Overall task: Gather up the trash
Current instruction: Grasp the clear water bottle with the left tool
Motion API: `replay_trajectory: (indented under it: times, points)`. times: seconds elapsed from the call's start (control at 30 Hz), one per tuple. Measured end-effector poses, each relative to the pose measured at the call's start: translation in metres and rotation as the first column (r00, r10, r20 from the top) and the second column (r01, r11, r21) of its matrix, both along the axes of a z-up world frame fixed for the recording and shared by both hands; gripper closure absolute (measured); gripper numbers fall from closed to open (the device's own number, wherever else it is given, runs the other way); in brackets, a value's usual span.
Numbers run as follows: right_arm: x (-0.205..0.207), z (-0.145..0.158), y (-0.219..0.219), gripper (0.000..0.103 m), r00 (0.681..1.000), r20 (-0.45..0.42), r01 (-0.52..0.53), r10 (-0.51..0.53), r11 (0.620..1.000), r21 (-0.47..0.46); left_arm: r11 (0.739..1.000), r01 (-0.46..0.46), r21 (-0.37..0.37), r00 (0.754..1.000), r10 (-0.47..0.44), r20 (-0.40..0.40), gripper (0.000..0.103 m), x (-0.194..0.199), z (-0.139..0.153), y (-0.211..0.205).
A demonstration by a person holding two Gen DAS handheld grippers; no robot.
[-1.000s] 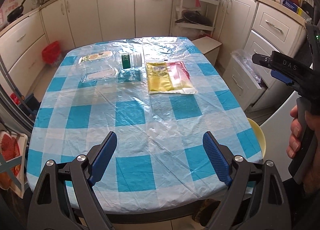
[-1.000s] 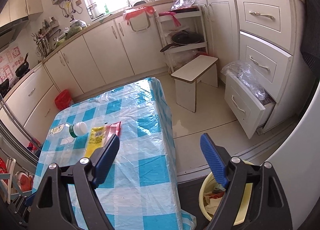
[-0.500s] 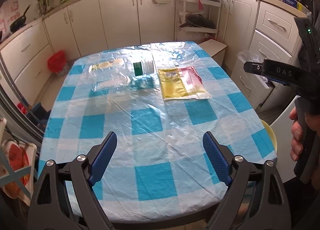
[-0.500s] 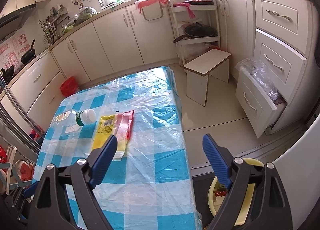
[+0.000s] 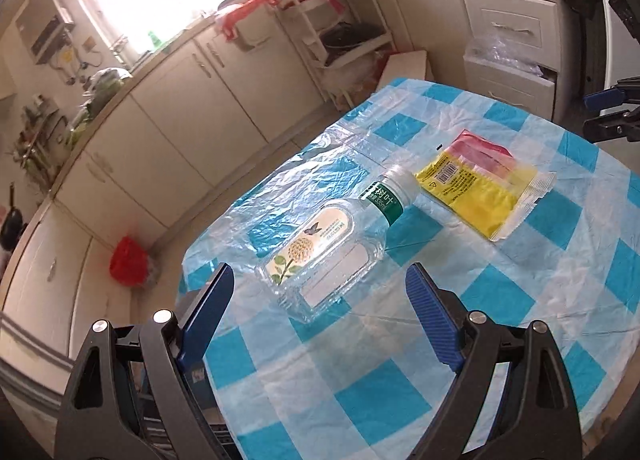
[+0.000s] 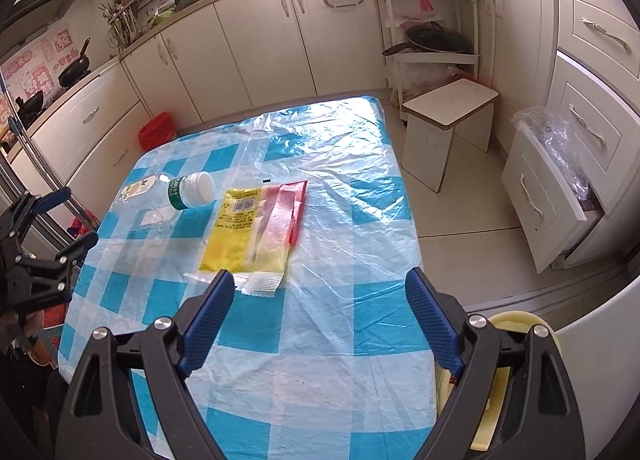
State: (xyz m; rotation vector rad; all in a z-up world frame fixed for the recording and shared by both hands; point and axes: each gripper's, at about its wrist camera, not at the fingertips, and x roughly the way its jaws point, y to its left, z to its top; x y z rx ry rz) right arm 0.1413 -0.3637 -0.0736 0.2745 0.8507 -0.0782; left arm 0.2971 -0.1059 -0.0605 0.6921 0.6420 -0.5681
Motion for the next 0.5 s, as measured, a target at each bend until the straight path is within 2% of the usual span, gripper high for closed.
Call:
replay_trajectory:
  times: [0.13,0.27,0.43,0.5]
  points:
    - [0.005,-0.004,0.003,0.019,1.000,-0.015,-0.010,0.010,1.000,-0.004,0.993,0.109,0.047,0.991,-0.105,-0.080,0.019,0.033,-0.011,-0.017]
    - [0.009,-0.007,0.007,0.019,0.999,-0.026,-0.026,0.026,1.000,-0.010,0.957,0.236,0.170,0.969,-0.218,-0.119,0.019,0.045,-0.034,-0.036]
    - [0.016,-0.008,0.009,0.019,0.999,-0.031,-0.040,0.040,0.999,-0.009,0.925,0.299,0.235,0.947,-0.256,-0.196,0.020,0.060,-0.050,-0.046]
    - [0.020,-0.010,0.009,0.019,0.998,-0.037,-0.048,0.047,0.999,-0.008,0.923,0.302,0.237,0.933,-0.235,-0.272,0.025,0.065,-0.057,-0.047]
